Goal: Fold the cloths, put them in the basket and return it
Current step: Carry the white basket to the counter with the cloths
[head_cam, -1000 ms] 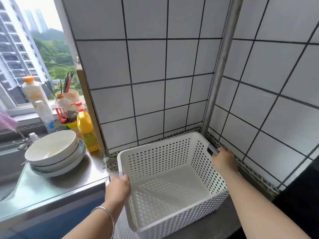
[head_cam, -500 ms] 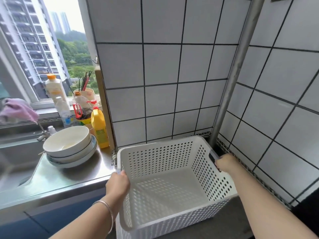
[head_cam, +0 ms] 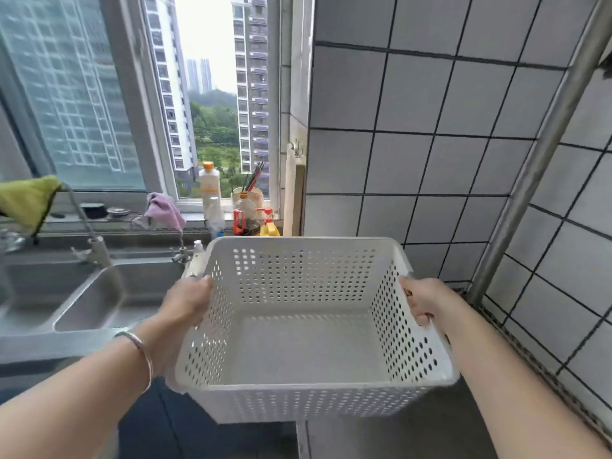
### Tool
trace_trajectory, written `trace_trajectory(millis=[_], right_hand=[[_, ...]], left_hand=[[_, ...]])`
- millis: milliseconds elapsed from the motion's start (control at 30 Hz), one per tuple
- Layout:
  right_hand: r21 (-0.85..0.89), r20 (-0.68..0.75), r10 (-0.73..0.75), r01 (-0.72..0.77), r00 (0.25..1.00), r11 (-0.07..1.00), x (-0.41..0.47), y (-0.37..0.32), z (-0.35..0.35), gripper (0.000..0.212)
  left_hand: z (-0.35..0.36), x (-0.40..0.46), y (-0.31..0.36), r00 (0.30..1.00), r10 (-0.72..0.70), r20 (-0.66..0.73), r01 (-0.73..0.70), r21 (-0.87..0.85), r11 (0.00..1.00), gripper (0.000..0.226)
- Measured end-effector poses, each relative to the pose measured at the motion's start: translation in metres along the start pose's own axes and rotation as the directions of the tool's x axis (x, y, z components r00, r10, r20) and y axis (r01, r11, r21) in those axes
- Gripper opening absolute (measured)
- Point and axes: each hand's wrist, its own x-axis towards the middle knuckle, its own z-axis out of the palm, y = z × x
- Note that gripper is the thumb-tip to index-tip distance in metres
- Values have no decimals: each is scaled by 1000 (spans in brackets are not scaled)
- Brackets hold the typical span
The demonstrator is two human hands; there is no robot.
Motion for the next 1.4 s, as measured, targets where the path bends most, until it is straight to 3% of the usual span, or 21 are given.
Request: trace_trajectory(millis=[100, 300, 533, 767, 900, 1133, 1233, 1400], right_hand=[[14, 41, -124, 124, 991, 992, -26, -35, 41, 40], [64, 123, -317, 311, 940, 948, -99, -103, 139, 40], [104, 253, -441, 429, 861, 897, -223, -148, 280, 37], [126, 455, -407, 395, 792, 910, -363, -134, 436, 33], [56, 532, -400, 440, 747, 896, -434, -120, 516, 29], [-21, 678, -361, 508, 640, 861, -530, -109, 667, 39], [-34, 737, -328, 517, 592, 856, -552, -115, 738, 37], [-77, 809, -279, 564, 518, 822, -582, -135, 862, 37]], left_hand=[[-70, -3, -20, 998, -24, -62, 17, -101, 995, 34], [-198, -20, -95, 957, -86, -275, 54, -124, 991, 41], [-330, -78, -233, 851, -274, -448, 207, -193, 959, 43], [-446, -169, -409, 769, -429, -473, 270, -369, 889, 43], [-493, -220, -506, 678, -549, -489, 347, -445, 826, 49], [-552, -300, -618, 523, -664, -534, 516, -422, 746, 39], [-573, -309, -658, 436, -716, -545, 582, -436, 686, 35], [-611, -297, -727, 354, -778, -519, 643, -469, 605, 41]])
